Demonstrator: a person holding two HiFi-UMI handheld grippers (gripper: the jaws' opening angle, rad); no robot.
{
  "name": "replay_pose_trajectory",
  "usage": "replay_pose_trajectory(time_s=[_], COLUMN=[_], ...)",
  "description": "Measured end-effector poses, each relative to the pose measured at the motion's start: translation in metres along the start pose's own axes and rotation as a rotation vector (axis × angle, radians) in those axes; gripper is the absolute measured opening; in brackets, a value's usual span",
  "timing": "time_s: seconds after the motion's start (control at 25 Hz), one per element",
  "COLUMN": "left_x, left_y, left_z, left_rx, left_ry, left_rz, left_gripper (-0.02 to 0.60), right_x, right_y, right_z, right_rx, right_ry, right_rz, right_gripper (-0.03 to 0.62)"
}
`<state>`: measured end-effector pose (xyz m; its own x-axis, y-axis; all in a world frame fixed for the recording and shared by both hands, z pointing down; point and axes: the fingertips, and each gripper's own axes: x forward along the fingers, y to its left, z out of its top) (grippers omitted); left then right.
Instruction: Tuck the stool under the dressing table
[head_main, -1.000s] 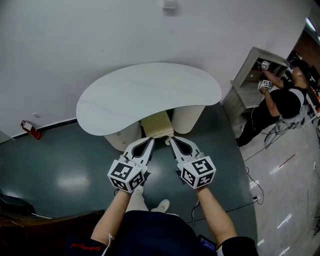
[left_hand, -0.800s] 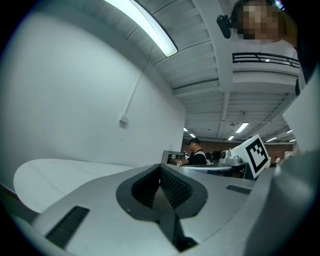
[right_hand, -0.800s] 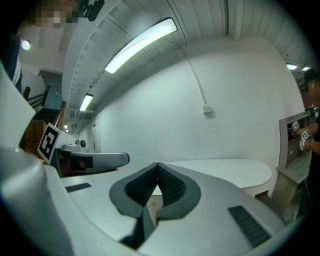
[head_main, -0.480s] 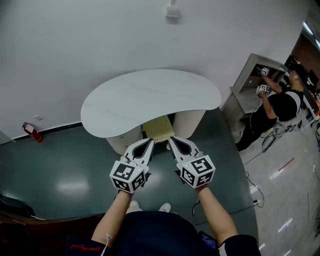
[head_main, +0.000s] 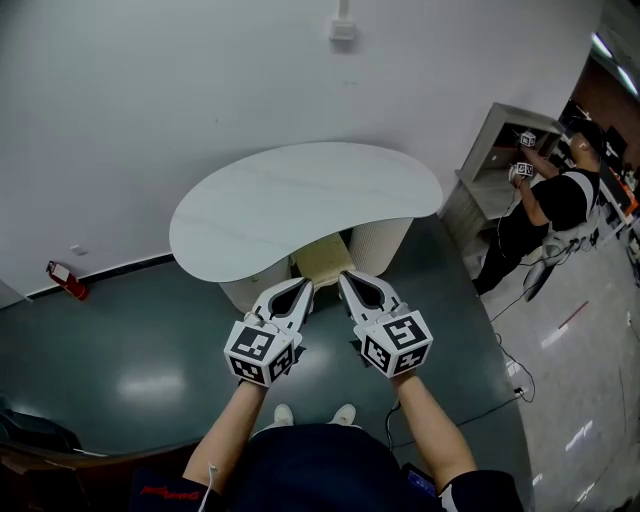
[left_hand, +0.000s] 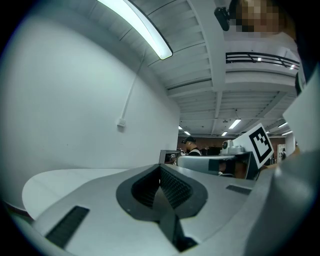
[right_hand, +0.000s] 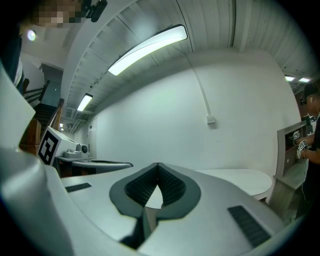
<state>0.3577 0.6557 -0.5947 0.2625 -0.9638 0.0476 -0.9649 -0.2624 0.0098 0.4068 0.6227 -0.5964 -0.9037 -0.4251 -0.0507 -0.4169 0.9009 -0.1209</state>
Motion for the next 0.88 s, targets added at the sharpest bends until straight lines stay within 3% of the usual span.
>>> replay_pose_trajectory(time_s=[0.44,0.88], left_x=[-0.035,-0.062], left_y=[0.006,0.002], left_z=[0.012,0.024], left_rx=[-0.033,0.001], left_ry=[-0.004,-0.022], left_rz=[-0.017,-0.035], left_gripper=[0.009,0.009], right_x=[-0.002,-0.010], right_y=[0.042,0.065], right_z=[0.017,0.019], right_rx=[0.017,0.033], right_ry=[-0.010,-0.022], right_rz=[-0.014,-0.035], right_gripper=[0.008,0.008])
